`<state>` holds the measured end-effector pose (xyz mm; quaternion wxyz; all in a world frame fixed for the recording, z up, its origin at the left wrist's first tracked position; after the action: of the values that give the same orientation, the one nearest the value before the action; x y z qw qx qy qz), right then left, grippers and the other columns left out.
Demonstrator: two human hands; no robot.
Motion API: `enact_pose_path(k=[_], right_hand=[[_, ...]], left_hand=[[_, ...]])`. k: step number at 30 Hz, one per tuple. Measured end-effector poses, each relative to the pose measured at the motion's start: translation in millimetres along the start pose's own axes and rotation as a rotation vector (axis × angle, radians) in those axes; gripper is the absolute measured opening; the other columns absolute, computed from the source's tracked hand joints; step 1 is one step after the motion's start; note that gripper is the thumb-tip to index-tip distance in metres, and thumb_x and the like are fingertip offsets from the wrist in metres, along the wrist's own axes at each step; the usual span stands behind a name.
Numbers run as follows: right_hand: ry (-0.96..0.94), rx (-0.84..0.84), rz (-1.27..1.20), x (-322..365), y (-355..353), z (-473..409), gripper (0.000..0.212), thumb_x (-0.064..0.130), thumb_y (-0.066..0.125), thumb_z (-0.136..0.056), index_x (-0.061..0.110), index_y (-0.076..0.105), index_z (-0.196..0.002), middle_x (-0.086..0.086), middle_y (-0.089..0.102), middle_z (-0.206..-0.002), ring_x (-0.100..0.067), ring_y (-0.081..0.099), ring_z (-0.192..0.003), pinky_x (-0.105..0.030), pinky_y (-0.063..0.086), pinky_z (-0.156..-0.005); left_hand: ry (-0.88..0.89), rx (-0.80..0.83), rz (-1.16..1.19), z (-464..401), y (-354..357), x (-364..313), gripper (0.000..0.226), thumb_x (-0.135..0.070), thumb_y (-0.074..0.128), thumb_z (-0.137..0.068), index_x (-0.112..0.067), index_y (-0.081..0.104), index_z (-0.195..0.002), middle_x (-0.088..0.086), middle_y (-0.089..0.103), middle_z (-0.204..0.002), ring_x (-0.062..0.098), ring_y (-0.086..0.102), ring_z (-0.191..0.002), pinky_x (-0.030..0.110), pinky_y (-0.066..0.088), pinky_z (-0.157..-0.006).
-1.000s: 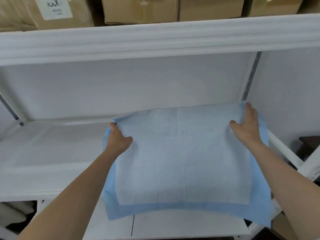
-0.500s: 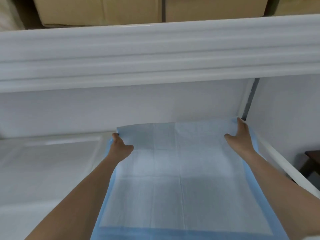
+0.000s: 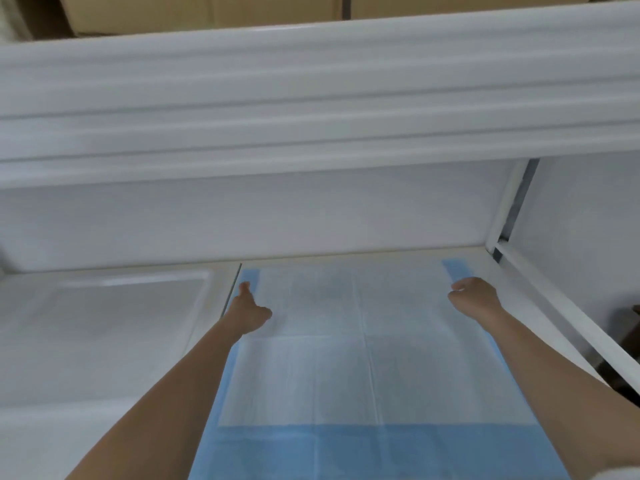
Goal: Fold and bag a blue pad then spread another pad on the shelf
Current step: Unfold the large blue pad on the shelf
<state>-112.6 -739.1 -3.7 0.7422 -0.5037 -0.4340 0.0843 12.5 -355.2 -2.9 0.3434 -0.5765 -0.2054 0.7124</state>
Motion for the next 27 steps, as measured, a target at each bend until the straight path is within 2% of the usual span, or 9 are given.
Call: enact_pose_path(k=[3,5,7,10,15,18,20,24,27], right_hand=[[-0.006,0.049,0.001,-1.2,11.6,15.1,0.032,0.003,0.048,-0.088,-0.014,0.06,-0.113,-0.026,0.06,-0.122,-0.038,0.057,-0.111,-0.042,0.046,-0.094],[-0.031,0.101,-0.029,-1.4,20.6,33.6,0.027,0.005,0.049,-0.09,-0.006,0.066,-0.107,-0.017,0.063,-0.118,-0.033,0.058,-0.109,-0.034,0.049,-0.086],[-0.092,0.141,-0.073,0.2,29.9,53.9,0.024,0.007,0.051,-0.089,0.004,0.069,-0.105,-0.009,0.063,-0.119,-0.027,0.057,-0.112,-0.027,0.044,-0.084],[-0.235,0.181,-0.118,11.9,46.3,87.5,0.026,0.004,0.051,-0.088,0.007,0.069,-0.107,-0.008,0.065,-0.118,-0.021,0.058,-0.113,-0.021,0.039,-0.088],[-0.472,0.25,-0.189,39.5,95.9,152.4,0.026,-0.001,0.055,-0.084,0.01,0.074,-0.098,-0.002,0.073,-0.102,-0.011,0.066,-0.096,-0.001,0.039,-0.074],[-0.559,0.325,-0.236,52.2,126.2,192.5,0.022,0.002,0.059,-0.083,0.012,0.075,-0.093,0.002,0.073,-0.096,-0.007,0.065,-0.088,-0.002,0.043,-0.08],[-0.616,0.382,-0.237,57.9,142.5,218.1,0.019,0.005,0.062,-0.083,0.013,0.075,-0.094,0.004,0.073,-0.096,-0.003,0.063,-0.09,0.0,0.04,-0.081],[-0.684,0.453,-0.27,60.5,167.6,252.8,0.016,0.016,0.073,-0.079,0.016,0.073,-0.095,0.005,0.069,-0.099,-0.004,0.06,-0.096,-0.008,0.038,-0.088],[-0.718,0.493,-0.257,60.2,183.3,273.7,0.034,0.028,0.082,-0.071,0.02,0.069,-0.101,0.008,0.062,-0.108,-0.007,0.055,-0.106,-0.018,0.037,-0.098]], left_hand=[[-0.058,0.043,-0.045,9.3,-1.4,22.8,0.074,-0.013,0.058,-0.089,-0.008,0.014,-0.148,0.019,0.041,-0.138,0.028,0.049,-0.105,0.034,0.042,-0.086],[-0.09,0.072,-0.068,21.2,-0.4,36.1,0.066,-0.014,0.057,-0.09,-0.006,0.022,-0.145,0.015,0.046,-0.126,0.025,0.048,-0.099,0.033,0.042,-0.082],[-0.097,0.088,-0.073,33.5,0.2,46.9,0.057,-0.012,0.057,-0.09,-0.004,0.031,-0.14,0.013,0.047,-0.117,0.024,0.048,-0.097,0.031,0.04,-0.08],[-0.083,0.081,-0.098,53.0,-2.1,62.5,0.046,-0.012,0.058,-0.089,-0.003,0.042,-0.132,0.012,0.048,-0.119,0.022,0.047,-0.097,0.028,0.038,-0.08],[-0.095,0.03,-0.082,86.7,-7.3,105.3,0.034,-0.01,0.061,-0.084,-0.004,0.055,-0.118,0.016,0.055,-0.121,0.031,0.057,-0.106,0.032,0.044,-0.085],[-0.092,-0.012,-0.074,106.9,-10.9,128.7,0.03,-0.009,0.062,-0.082,-0.005,0.06,-0.113,0.019,0.06,-0.116,0.034,0.058,-0.107,0.032,0.045,-0.087],[-0.098,-0.029,-0.109,121.4,-14.3,144.3,0.032,-0.009,0.06,-0.082,-0.006,0.06,-0.114,0.016,0.06,-0.117,0.031,0.058,-0.107,0.03,0.044,-0.087],[-0.125,-0.108,-0.147,141.7,-21.4,166.3,0.031,-0.008,0.058,-0.079,-0.007,0.061,-0.11,0.014,0.062,-0.11,0.033,0.061,-0.101,0.035,0.051,-0.086],[-0.18,-0.129,-0.026,153.6,-23.3,180.5,0.024,-0.003,0.057,-0.08,-0.007,0.06,-0.103,0.011,0.061,-0.097,0.031,0.062,-0.087,0.029,0.049,-0.066]])
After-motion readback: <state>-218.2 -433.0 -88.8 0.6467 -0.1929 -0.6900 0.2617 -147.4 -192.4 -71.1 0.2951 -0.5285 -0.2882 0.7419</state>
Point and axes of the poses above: each hand's wrist, its own z-axis away from the middle knuckle, its own y-axis out of the palm, x = y × z, the point moved 2 cm from there along -z, towards the middle knuckle
